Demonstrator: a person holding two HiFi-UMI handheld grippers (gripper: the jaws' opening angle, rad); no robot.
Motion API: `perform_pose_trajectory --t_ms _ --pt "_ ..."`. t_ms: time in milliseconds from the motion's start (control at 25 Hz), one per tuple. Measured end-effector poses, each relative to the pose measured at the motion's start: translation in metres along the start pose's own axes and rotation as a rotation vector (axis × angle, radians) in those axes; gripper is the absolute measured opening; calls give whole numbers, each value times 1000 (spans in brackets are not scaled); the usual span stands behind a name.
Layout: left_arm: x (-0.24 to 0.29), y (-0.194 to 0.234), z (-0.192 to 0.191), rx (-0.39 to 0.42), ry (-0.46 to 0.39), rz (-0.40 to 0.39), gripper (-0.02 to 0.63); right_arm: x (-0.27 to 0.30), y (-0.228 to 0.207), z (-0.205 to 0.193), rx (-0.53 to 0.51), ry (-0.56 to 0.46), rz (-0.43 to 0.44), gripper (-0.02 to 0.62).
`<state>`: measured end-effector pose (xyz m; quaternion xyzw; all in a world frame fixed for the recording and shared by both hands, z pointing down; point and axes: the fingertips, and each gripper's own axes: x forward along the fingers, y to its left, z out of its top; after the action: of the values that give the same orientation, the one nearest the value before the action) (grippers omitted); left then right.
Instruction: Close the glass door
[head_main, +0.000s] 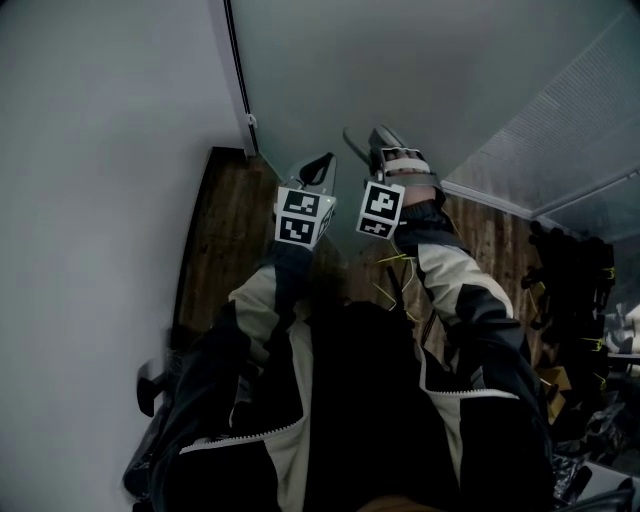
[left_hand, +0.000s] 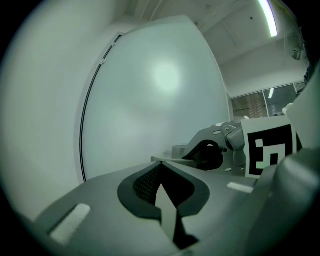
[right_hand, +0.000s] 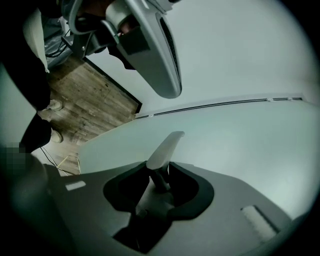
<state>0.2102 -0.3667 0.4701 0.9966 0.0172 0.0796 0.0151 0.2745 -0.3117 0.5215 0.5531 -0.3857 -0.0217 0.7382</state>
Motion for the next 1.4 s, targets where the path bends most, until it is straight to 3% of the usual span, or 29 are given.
perform_pose_trajectory --t_ms 200,480,1080,1400 --pt "54 -23 12 14 11 13 5 23 -10 -39 -25 -43 -20 129" --pt "110 -36 17 17 33 27 5 66 -34 -97 -55 -23 -55 129" --pt "298 -38 34 73 46 -201 5 185 -92 -205 -85 72 -163 127" --pt "371 -19 54 92 68 -164 5 251 -130 -264 -99 108 -147 129"
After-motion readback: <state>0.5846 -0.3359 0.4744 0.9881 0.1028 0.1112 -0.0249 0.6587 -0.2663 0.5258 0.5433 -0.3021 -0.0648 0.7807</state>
